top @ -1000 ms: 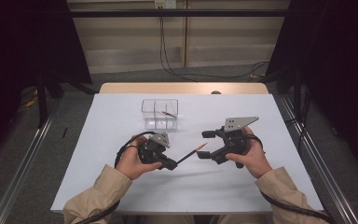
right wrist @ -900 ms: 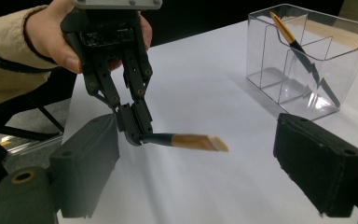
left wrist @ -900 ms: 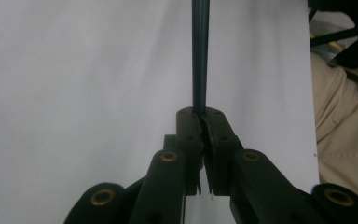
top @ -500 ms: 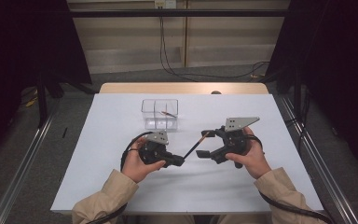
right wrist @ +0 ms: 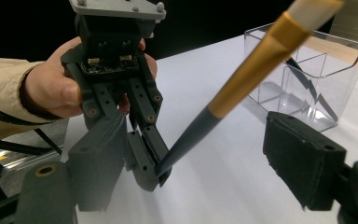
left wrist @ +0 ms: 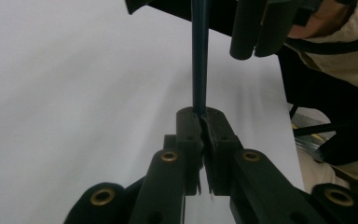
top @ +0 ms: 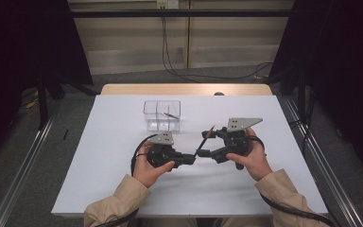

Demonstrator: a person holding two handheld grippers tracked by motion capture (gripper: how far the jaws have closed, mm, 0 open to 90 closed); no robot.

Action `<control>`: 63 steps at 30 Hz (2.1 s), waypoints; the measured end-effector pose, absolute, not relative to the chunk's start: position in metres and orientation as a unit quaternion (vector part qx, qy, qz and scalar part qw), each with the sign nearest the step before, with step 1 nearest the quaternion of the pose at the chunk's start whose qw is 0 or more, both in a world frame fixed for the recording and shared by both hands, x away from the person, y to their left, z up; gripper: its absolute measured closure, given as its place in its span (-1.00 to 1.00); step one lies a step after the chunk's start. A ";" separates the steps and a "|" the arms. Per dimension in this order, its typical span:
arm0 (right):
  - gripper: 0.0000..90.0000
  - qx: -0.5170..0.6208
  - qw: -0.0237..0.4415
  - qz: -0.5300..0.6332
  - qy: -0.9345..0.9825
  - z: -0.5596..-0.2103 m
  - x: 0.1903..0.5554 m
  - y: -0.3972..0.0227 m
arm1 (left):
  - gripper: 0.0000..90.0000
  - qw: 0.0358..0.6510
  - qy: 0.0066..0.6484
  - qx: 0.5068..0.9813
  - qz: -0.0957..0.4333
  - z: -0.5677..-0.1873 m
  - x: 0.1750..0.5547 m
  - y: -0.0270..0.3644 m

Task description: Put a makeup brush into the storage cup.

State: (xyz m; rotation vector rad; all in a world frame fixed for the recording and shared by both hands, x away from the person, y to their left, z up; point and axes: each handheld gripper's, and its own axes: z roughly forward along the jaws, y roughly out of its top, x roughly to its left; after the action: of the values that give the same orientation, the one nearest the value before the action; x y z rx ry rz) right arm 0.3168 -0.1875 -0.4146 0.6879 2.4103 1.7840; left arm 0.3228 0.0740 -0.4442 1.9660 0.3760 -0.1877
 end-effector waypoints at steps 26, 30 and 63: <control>0.76 0.238 -0.002 0.581 0.778 -0.412 0.318 -0.185 | 0.91 0.556 0.167 0.811 -0.078 -0.443 0.324 0.073; 0.80 0.243 -0.015 0.583 0.775 -0.412 0.319 -0.185 | 0.90 0.557 0.164 0.810 -0.078 -0.445 0.325 0.070; 0.87 0.242 -0.023 0.585 0.774 -0.410 0.321 -0.193 | -0.25 0.603 0.156 0.774 -0.111 -0.438 0.326 0.071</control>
State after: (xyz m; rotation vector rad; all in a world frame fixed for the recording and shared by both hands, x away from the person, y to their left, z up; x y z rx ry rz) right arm 0.3211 -0.1925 -0.4099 0.7731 2.4675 1.8637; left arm 0.3259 0.0712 -0.4378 1.7931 0.3605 -0.2580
